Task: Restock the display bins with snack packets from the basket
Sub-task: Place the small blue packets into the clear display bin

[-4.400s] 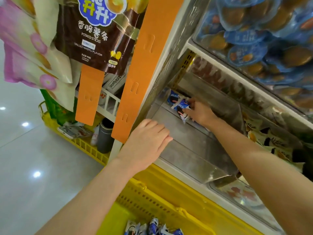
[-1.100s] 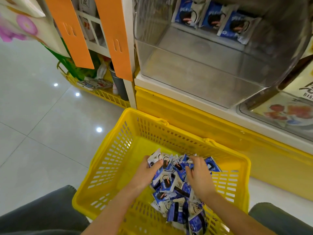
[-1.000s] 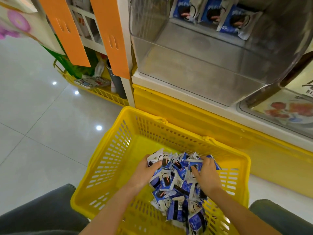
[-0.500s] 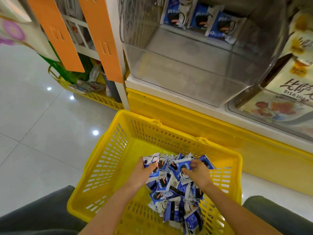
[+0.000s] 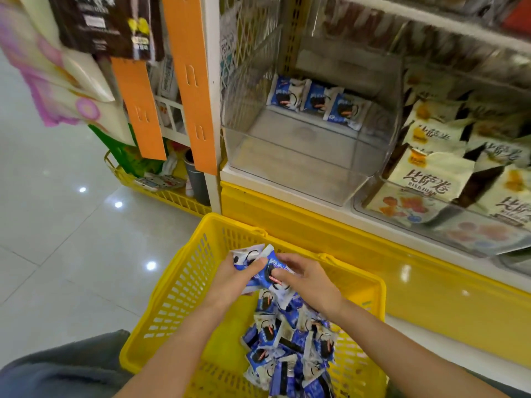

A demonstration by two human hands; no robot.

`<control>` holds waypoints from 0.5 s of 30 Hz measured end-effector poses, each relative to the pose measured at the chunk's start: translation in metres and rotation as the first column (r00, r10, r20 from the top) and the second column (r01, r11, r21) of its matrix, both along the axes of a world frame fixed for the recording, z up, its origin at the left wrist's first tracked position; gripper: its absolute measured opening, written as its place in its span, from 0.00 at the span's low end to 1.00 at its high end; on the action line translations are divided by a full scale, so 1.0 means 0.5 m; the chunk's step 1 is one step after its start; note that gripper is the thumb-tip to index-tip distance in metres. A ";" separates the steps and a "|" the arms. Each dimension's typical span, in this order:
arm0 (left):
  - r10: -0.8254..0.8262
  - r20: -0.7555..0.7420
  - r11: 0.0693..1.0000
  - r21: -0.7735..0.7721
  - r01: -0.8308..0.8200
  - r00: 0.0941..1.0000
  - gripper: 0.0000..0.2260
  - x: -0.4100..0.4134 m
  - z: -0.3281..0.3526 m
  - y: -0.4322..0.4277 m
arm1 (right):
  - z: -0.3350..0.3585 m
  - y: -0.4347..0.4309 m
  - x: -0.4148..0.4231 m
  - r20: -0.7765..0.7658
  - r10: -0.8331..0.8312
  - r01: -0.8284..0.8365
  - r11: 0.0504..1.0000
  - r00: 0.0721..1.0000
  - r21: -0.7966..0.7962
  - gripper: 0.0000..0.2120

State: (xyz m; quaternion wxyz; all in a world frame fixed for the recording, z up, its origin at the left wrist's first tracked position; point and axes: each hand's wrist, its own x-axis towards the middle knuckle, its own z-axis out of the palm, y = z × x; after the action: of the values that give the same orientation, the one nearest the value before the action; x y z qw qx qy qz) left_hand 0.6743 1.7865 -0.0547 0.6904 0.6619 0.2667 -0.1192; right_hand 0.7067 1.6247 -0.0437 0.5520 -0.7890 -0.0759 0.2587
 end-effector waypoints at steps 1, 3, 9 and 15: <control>-0.004 0.045 1.000 -0.002 0.004 0.999 0.15 0.004 0.016 -0.001 | 0.017 -0.001 0.001 0.009 0.012 -0.012 1.000 1.000 0.008 0.10; -0.002 0.138 1.000 0.017 -0.001 0.990 0.13 0.015 0.045 0.000 | 0.051 -0.007 0.003 0.006 0.043 -0.043 0.999 0.999 0.004 0.10; -0.029 0.347 0.995 0.096 -0.005 0.937 0.17 0.051 0.126 0.009 | 0.142 -0.015 0.019 -0.001 0.080 -0.080 0.997 0.997 -0.010 0.10; 0.102 0.446 0.995 -0.061 -0.084 0.889 0.07 0.079 0.200 0.033 | 0.256 -0.002 0.050 0.153 -0.009 0.010 1.000 0.988 -0.004 0.15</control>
State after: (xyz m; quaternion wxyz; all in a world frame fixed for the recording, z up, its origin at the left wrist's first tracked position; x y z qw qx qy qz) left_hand 0.7136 1.8032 0.0453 0.7513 0.6439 0.1295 0.0642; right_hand 0.7319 1.6235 0.0845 0.5438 -0.8083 -0.1137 0.1948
